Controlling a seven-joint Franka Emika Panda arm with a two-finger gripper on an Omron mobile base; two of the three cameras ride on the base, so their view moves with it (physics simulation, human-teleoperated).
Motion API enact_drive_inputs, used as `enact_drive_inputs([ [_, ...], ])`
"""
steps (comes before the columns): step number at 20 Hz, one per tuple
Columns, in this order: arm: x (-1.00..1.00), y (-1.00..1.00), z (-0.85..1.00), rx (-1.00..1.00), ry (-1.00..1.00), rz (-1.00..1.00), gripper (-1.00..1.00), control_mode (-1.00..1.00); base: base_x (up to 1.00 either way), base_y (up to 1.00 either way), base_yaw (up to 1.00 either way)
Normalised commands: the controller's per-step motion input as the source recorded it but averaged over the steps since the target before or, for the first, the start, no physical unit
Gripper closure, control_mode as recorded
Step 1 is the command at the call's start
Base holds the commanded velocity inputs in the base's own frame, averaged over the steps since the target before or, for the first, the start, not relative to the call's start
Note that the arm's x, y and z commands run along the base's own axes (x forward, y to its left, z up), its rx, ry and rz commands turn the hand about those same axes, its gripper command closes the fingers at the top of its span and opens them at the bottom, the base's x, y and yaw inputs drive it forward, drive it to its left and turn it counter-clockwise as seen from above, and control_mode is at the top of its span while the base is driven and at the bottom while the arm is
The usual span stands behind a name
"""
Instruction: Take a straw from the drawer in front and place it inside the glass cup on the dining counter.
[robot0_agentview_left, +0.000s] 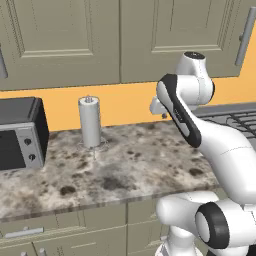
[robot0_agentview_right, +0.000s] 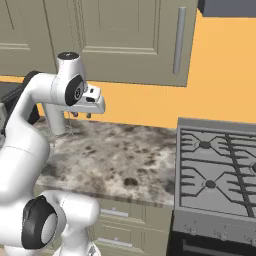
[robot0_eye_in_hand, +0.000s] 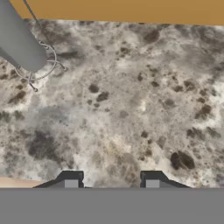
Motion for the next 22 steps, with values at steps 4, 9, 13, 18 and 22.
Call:
enact_drive_inputs([
  [4, -0.12, 0.00, -0.03, 0.00, 0.00, 0.00, -1.00, 1.00, -0.17, 0.00, 0.00],
  [9, 0.00, 0.00, 0.00, 0.00, 0.00, 0.00, -1.00, 1.00, -0.90, -0.02, 0.00],
  [13, 0.00, 0.00, 0.00, 0.00, 0.00, 0.00, -1.00, 1.00, -0.18, -0.31, 0.11],
  [18, 0.00, 0.00, 0.00, 0.00, 0.00, 0.00, -1.00, 1.00, 0.00, -0.68, 0.36],
  [22, 0.00, 0.00, 0.00, 0.00, 0.00, 0.00, -1.00, 1.00, 0.00, -0.72, 0.40],
])
